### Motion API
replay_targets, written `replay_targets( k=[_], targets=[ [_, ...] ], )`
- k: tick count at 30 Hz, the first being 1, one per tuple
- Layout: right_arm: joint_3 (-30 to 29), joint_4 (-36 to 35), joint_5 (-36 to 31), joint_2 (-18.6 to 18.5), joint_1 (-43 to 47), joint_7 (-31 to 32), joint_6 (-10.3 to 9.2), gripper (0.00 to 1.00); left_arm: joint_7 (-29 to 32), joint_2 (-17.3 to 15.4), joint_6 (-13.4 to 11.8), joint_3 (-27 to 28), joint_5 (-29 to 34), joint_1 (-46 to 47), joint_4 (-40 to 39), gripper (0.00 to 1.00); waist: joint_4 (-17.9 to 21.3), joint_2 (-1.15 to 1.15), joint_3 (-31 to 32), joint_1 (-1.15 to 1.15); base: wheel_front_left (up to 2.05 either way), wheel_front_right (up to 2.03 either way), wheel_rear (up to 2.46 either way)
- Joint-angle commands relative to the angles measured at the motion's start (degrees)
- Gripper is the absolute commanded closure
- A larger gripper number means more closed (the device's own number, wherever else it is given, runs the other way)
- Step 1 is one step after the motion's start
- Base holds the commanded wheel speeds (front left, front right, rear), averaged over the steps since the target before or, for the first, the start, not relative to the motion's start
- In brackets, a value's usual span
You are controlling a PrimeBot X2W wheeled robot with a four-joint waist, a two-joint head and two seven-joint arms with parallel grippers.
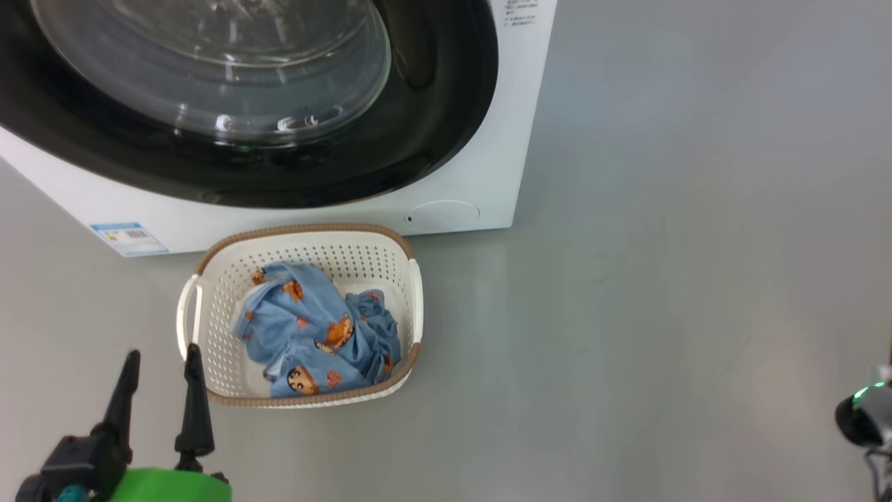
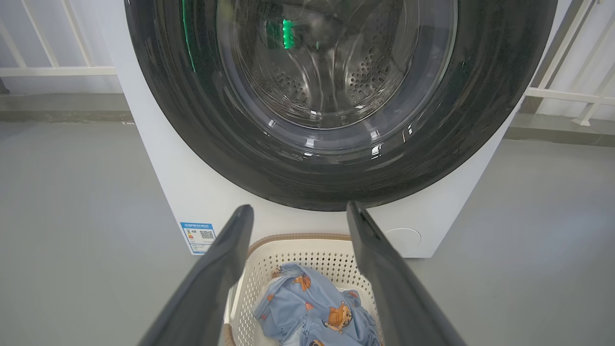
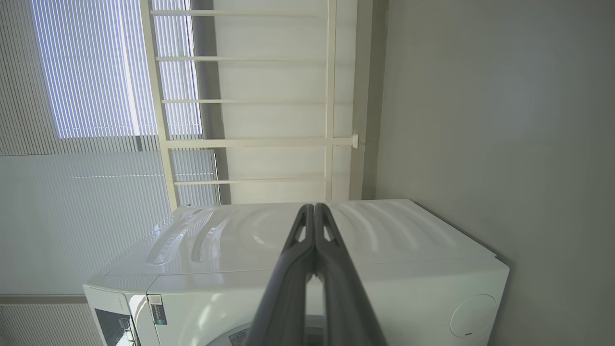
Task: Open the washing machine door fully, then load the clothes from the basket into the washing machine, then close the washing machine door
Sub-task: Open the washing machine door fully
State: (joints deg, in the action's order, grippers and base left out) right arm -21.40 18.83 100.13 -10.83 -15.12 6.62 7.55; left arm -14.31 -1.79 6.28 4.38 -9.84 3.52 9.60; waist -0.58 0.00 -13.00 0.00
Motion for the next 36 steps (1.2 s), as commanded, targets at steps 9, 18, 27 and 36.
replay_targets(
  k=[9, 18, 27, 36],
  targets=[
    [-6.0, 1.4, -1.4, -2.3, -9.1, 12.4, -0.06, 1.0, -0.7, -1.1, 0.2, 1.3, 0.4, 3.0, -2.5, 0.0, -1.1, 0.0, -4.2, 0.0, 0.0, 0.0, 0.0],
    [-6.1, 2.1, -4.1, -2.8, -16.3, 19.1, -0.06, 1.0, -0.7, -1.1, 0.4, 0.6, 1.5, 4.3, -3.2, 0.0, -2.3, 0.0, -7.8, 0.0, 0.0, 0.0, 0.0],
    [-5.4, 2.6, -5.9, -2.5, -23.4, 23.4, -0.06, 1.0, -0.7, -1.1, 0.7, 0.6, 2.4, 4.9, -3.7, 0.0, -3.9, 0.0, -11.2, 0.0, 0.0, 0.0, 0.0],
    [-2.3, 2.5, -7.7, -1.1, -31.5, 26.8, -0.06, 1.0, -0.7, -1.1, 0.9, 0.2, 2.2, 5.6, -3.8, 0.0, -5.2, 0.0, -14.7, 0.0, 0.0, 0.0, 0.0]
  ],
)
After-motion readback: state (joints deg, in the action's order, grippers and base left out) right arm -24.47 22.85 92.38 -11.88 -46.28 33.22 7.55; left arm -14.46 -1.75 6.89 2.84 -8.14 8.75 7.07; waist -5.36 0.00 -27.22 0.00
